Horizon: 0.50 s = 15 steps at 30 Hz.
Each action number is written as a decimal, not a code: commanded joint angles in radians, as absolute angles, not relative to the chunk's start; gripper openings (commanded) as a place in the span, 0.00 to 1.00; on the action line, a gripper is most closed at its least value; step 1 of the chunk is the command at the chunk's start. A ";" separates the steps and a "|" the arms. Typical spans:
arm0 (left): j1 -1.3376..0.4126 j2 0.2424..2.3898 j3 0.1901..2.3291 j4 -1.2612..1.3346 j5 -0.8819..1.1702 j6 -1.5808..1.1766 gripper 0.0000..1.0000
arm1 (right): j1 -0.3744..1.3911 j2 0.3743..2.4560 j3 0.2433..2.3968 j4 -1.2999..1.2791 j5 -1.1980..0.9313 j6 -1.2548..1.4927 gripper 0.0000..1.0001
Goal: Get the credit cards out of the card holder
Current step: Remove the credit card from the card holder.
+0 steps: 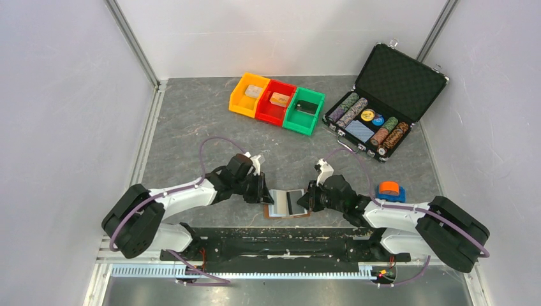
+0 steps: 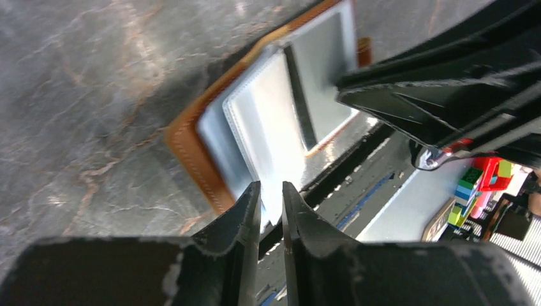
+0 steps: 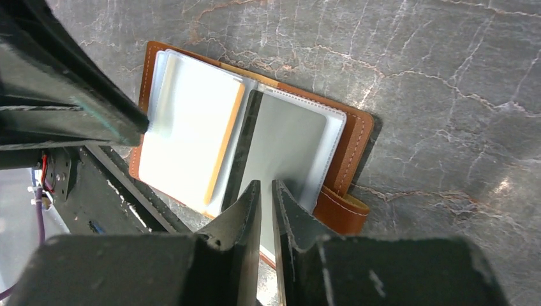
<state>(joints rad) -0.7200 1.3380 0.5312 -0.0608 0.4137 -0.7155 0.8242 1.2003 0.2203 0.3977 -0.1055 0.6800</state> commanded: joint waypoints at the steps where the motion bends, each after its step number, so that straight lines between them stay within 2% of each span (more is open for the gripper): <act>1: -0.774 1.294 0.610 -0.085 0.356 -0.722 0.26 | 0.822 1.188 0.200 0.393 -0.052 0.659 0.13; 9: -0.856 1.381 0.662 -0.011 0.325 -0.767 0.31 | 0.822 1.158 0.165 0.421 -0.051 0.676 0.12; 15: -0.895 1.346 0.683 -0.074 0.194 -0.763 0.32 | 0.822 1.159 0.169 0.425 -0.058 0.673 0.12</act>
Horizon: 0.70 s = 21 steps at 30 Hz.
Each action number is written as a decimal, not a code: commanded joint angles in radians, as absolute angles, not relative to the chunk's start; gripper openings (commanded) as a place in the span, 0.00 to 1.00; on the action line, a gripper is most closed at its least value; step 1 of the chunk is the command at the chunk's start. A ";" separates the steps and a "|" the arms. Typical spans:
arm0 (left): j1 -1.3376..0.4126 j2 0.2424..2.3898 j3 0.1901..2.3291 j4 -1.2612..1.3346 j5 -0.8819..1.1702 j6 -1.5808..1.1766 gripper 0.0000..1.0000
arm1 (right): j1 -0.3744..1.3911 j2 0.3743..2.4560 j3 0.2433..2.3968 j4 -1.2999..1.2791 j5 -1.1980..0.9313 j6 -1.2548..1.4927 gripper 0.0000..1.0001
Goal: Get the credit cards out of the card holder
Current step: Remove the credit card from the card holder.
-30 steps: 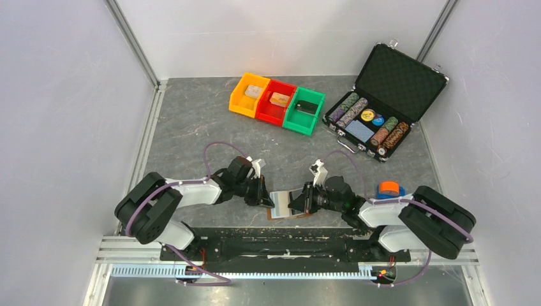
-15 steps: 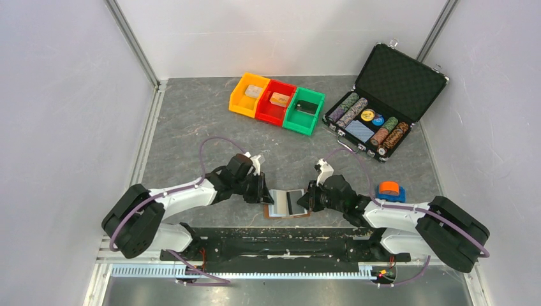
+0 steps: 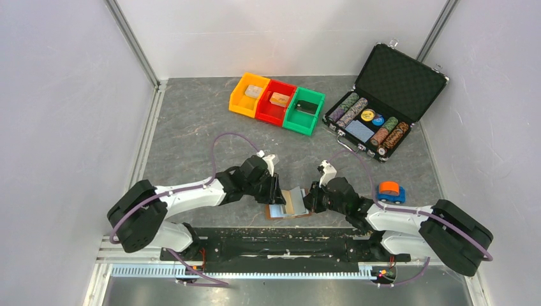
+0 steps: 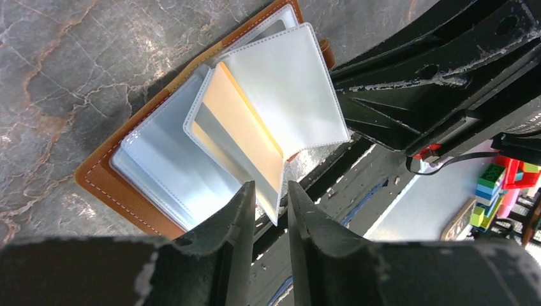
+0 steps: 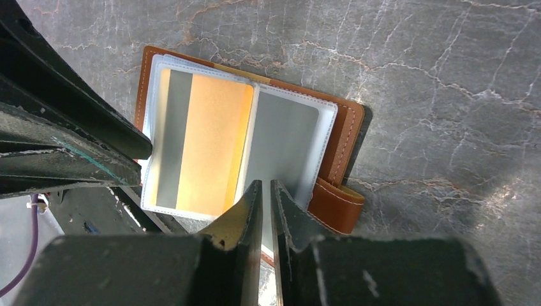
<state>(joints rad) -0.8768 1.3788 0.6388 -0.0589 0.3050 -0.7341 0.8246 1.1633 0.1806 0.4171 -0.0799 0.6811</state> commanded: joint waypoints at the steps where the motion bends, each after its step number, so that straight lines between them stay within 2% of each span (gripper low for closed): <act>1: -0.897 1.328 0.684 -0.091 0.170 -0.761 0.32 | 0.822 1.160 0.170 0.425 -0.057 0.671 0.11; 11: -0.897 1.236 0.720 -0.203 0.054 -0.737 0.37 | 0.861 1.130 0.215 0.426 -0.065 0.675 0.11; 21: -0.894 1.175 0.722 -0.212 0.070 -0.762 0.40 | 0.966 1.241 0.312 0.435 -0.033 0.688 0.10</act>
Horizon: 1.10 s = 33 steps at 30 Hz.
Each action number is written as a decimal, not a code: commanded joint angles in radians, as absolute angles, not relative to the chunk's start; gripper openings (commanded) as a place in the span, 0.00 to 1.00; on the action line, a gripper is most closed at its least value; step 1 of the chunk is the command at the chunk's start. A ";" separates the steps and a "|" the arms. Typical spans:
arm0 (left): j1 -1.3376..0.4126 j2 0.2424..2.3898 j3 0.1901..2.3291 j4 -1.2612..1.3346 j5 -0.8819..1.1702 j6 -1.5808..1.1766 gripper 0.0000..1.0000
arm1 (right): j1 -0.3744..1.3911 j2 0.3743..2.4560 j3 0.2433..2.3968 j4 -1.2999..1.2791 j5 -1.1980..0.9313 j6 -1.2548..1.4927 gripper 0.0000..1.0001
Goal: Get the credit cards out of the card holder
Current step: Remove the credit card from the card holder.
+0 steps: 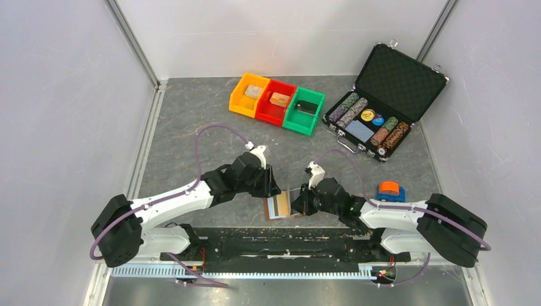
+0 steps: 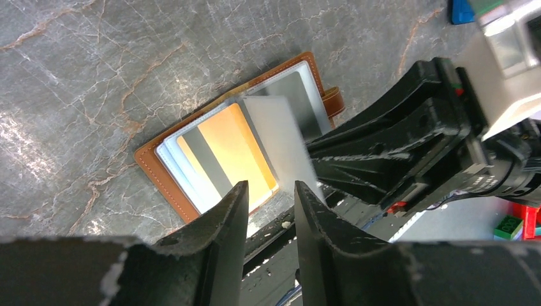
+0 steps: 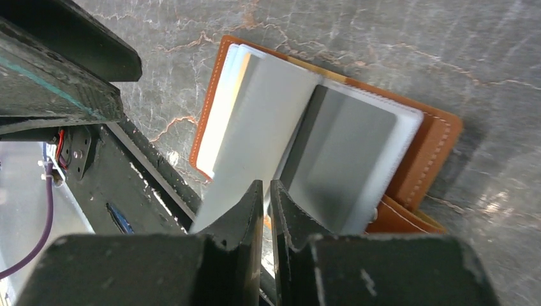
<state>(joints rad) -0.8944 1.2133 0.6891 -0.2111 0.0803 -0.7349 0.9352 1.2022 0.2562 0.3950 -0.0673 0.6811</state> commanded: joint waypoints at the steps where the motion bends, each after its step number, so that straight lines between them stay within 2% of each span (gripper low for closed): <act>1: -0.894 1.172 0.720 -0.210 0.074 -0.765 0.39 | 0.975 1.255 0.320 0.437 -0.029 0.689 0.10; 7: -0.893 1.155 0.686 -0.161 0.106 -0.795 0.39 | 0.997 1.291 0.340 0.435 -0.016 0.692 0.10; 11: -0.893 1.160 0.652 -0.072 0.152 -0.828 0.37 | 0.997 1.220 0.338 0.377 0.042 0.675 0.10; 19: -0.894 1.282 0.623 0.077 0.220 -0.876 0.33 | 0.992 1.120 0.351 0.262 0.139 0.634 0.10; 33: -0.894 1.435 0.534 0.259 0.218 -0.923 0.32 | 0.956 1.119 0.300 0.256 0.200 0.618 0.09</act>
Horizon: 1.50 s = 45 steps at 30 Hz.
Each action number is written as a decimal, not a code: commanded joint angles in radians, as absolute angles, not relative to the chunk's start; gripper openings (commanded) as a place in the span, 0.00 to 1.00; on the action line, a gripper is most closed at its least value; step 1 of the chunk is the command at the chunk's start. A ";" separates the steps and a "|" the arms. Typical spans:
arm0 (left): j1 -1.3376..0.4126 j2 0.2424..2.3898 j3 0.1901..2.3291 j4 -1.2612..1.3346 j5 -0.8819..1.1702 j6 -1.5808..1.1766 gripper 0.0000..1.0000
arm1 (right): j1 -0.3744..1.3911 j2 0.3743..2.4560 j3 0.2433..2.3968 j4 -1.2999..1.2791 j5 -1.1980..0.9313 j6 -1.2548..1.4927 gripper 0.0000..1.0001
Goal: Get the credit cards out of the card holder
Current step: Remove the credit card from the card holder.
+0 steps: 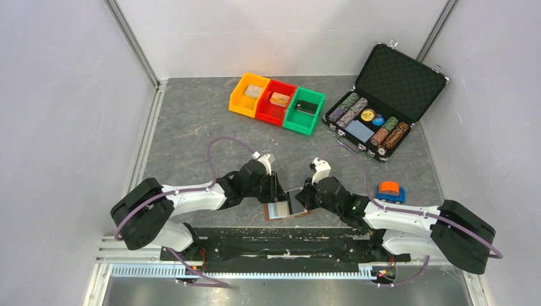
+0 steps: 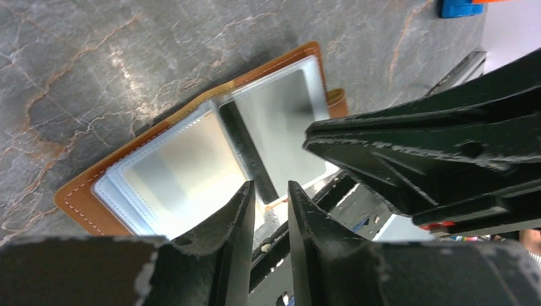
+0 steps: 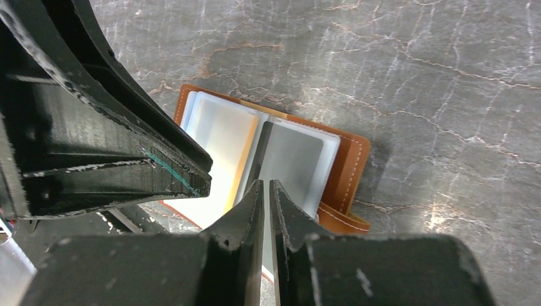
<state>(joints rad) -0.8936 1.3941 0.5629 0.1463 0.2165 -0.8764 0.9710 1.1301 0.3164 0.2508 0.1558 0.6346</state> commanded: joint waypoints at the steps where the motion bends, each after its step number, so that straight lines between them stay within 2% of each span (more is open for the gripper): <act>1: -0.894 1.447 0.532 0.266 0.220 -0.925 0.32 | 0.953 1.124 0.295 0.256 0.199 0.619 0.09; 30: -0.899 1.535 0.513 0.339 0.220 -0.907 0.34 | 0.937 1.155 0.176 0.320 0.175 0.672 0.04; 45: -0.926 1.554 0.464 0.451 0.220 -1.027 0.34 | 0.932 1.146 0.163 0.336 0.162 0.683 0.03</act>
